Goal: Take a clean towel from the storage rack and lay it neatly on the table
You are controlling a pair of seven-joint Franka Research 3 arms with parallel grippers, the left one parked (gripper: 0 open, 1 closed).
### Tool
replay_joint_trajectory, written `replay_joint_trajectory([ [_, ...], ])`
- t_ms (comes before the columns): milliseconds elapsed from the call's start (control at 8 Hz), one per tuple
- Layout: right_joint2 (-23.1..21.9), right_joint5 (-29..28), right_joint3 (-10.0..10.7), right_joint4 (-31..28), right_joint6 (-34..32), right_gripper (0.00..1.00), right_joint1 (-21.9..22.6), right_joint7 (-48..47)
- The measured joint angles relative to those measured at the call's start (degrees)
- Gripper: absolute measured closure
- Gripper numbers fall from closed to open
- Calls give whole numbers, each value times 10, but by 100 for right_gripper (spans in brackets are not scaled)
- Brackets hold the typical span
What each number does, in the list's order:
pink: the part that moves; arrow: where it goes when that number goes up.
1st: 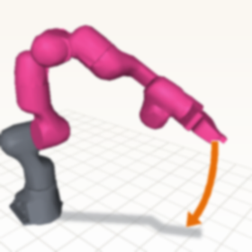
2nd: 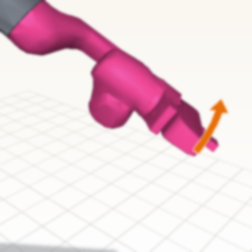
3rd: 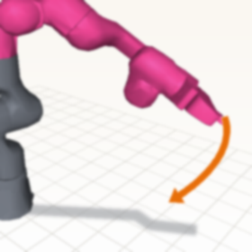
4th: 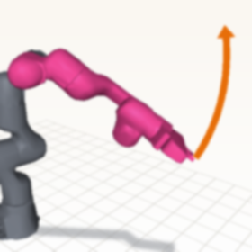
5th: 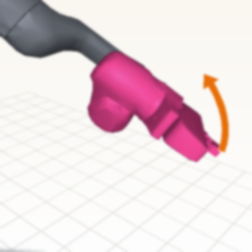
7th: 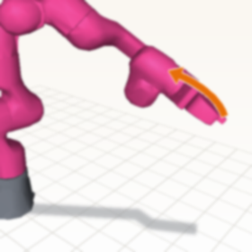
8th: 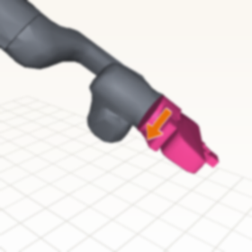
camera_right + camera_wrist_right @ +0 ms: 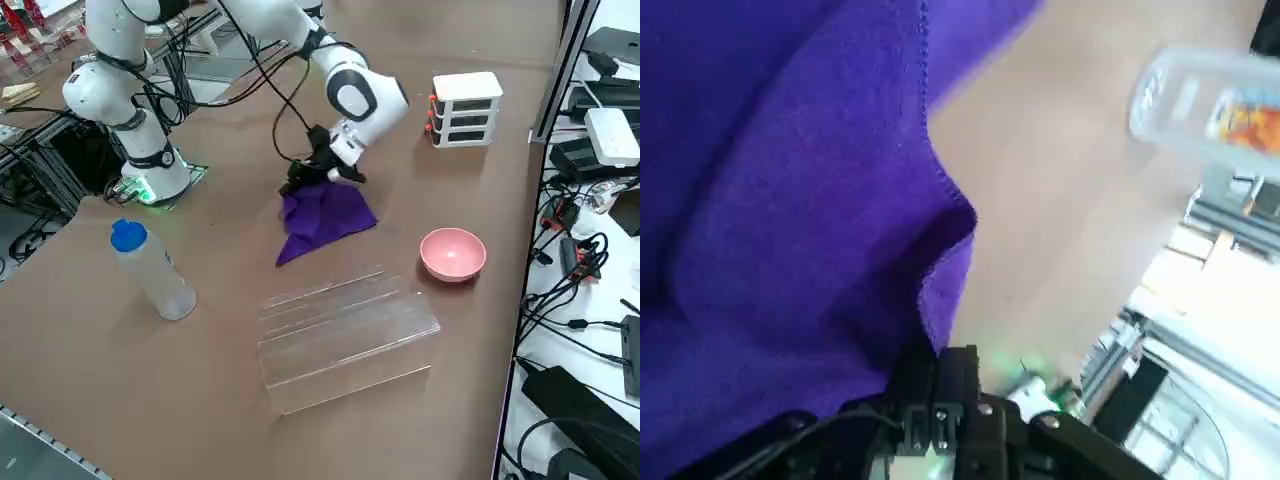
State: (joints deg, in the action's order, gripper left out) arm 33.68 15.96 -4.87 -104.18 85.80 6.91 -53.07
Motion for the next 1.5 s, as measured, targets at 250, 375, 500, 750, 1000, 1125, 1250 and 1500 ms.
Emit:
replay_joint_trajectory([
  [250, -60, -19, 1, -76, 0, 99, -1, -6],
  [375, -75, -28, 1, -99, 6, 99, -1, -16],
  [500, -78, -36, 1, -114, 21, 99, -1, -27],
  [750, -76, -42, 1, -146, 55, 96, -1, -45],
  [1000, -77, -42, 1, -158, 65, 63, -1, -51],
  [1125, -82, -42, 2, -157, 65, 42, -1, -51],
  [1250, -97, -42, 3, -156, 63, 24, -2, -46],
  [1500, -164, -42, 5, -142, 47, 0, -18, 25],
])
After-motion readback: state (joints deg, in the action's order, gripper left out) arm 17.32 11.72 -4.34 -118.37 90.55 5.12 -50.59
